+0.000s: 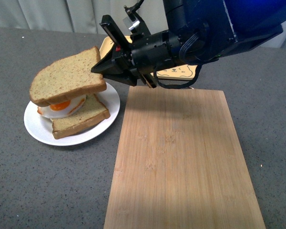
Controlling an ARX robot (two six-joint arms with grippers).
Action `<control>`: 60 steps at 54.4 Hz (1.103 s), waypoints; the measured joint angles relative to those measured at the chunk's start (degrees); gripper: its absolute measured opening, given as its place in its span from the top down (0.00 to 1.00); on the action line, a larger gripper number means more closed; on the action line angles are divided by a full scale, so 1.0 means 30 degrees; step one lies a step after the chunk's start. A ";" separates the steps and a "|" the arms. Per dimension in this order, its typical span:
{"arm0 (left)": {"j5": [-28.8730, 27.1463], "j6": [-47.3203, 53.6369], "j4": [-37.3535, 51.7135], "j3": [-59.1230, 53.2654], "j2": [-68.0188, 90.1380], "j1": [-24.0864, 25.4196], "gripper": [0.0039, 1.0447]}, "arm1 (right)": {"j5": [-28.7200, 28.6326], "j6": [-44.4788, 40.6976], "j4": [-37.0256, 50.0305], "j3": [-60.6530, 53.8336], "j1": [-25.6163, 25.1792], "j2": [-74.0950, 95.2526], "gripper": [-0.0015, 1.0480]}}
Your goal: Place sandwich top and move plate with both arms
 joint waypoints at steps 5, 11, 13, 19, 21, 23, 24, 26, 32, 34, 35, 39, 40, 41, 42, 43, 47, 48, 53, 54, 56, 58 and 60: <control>0.0000 -0.0007 0.0000 0.0000 0.0000 0.0000 0.06 | 0.0124 -0.0022 -0.0590 0.0561 0.0226 0.0452 0.98; 0.0000 0.0000 0.0000 0.0000 0.0000 0.0000 0.06 | 0.0423 -0.0189 -0.1443 0.1260 0.0474 0.1020 0.98; 0.0000 0.0000 0.0000 0.0000 0.0000 0.0000 0.06 | 0.0488 -0.0240 -0.1690 0.1392 0.0517 0.1151 0.98; 0.0000 0.0000 0.0000 0.0000 0.0000 0.0000 0.06 | 0.0670 -0.0517 -0.2186 0.1566 0.0532 0.1355 0.98; 0.0000 -0.0007 0.0000 0.0000 0.0000 0.0000 0.06 | 0.0794 -0.0678 -0.2543 0.1661 0.0525 0.1370 0.98; 0.0000 0.0000 0.0000 0.0000 0.0000 0.0000 0.06 | 0.0896 -0.0954 -0.2958 0.1734 0.0495 0.1370 0.98; 0.0000 0.0000 0.0000 0.0000 0.0000 0.0000 0.06 | 0.0925 -0.1122 -0.3133 0.1749 0.0481 0.1370 0.95; 0.0000 0.0000 0.0000 0.0000 0.0000 0.0000 0.06 | 0.0962 -0.1268 -0.3286 0.1749 0.0444 0.1370 0.90; 0.0000 0.0000 0.0000 0.0000 0.0000 0.0000 0.06 | 0.1377 -0.1800 -0.3606 0.1450 0.0189 0.1326 0.71; 0.0000 0.0000 0.0000 0.0000 0.0000 0.0000 0.06 | 0.1545 -0.1974 -0.3585 0.1195 0.0087 0.1217 0.66; 0.0000 0.0000 0.0000 0.0000 0.0000 0.0000 0.06 | 0.1610 -0.2033 -0.3585 0.1093 0.0044 0.1166 0.64; 0.0000 0.0000 0.0000 0.0000 0.0000 0.0000 0.06 | 0.2229 -0.2397 -0.3402 0.0182 -0.0270 0.0678 0.53; 0.0000 0.0000 0.0000 0.0000 0.0000 0.0000 0.06 | 0.2448 -0.2557 -0.3388 -0.0095 -0.0379 0.0474 0.49; 0.0000 0.0000 0.0000 0.0000 0.0000 0.0000 0.06 | 0.2739 -0.2754 -0.3381 -0.0372 -0.0488 0.0262 0.46; 0.0000 -0.0007 0.0000 0.0000 0.0000 0.0000 0.06 | 0.3053 -0.3002 -0.3351 -0.0670 -0.0590 0.0007 0.42; 0.0000 0.0000 0.0000 0.0000 0.0000 0.0000 0.06 | 0.3213 -0.3126 -0.3293 -0.0831 -0.0648 -0.0131 0.41; 0.0000 0.0000 0.0000 0.0000 0.0000 0.0000 0.06 | 0.4167 -0.4146 -0.3213 -0.2040 -0.1144 -0.1311 0.27; 0.0000 0.0000 0.0000 0.0000 0.0000 0.0000 0.06 | 0.4320 -0.4379 -0.3206 -0.2317 -0.1260 -0.1676 0.22; 0.0000 0.0000 0.0000 0.0000 0.0000 0.0000 0.06 | 1.2415 -0.7570 0.4007 -0.5042 -0.1173 -0.2375 0.22; 0.0058 0.0000 0.0000 0.0000 0.0000 0.0000 0.06 | 1.5620 -0.8859 0.7242 -0.6572 -0.1129 -0.2550 0.27; 0.0022 -0.0007 0.0000 0.0000 -0.0007 0.0000 0.06 | 1.9547 -1.0644 1.2356 -0.9296 -0.1209 -0.2994 0.36; 0.0000 0.0000 -0.0007 0.0000 0.0007 0.0000 0.06 | 2.1332 -1.1366 1.4804 -1.0848 -0.1319 -0.3424 0.41; -0.0022 0.0000 -0.0007 0.0000 -0.0007 0.0000 0.06 | 2.2979 -1.2189 1.7886 -1.3121 -0.1719 -0.4561 0.49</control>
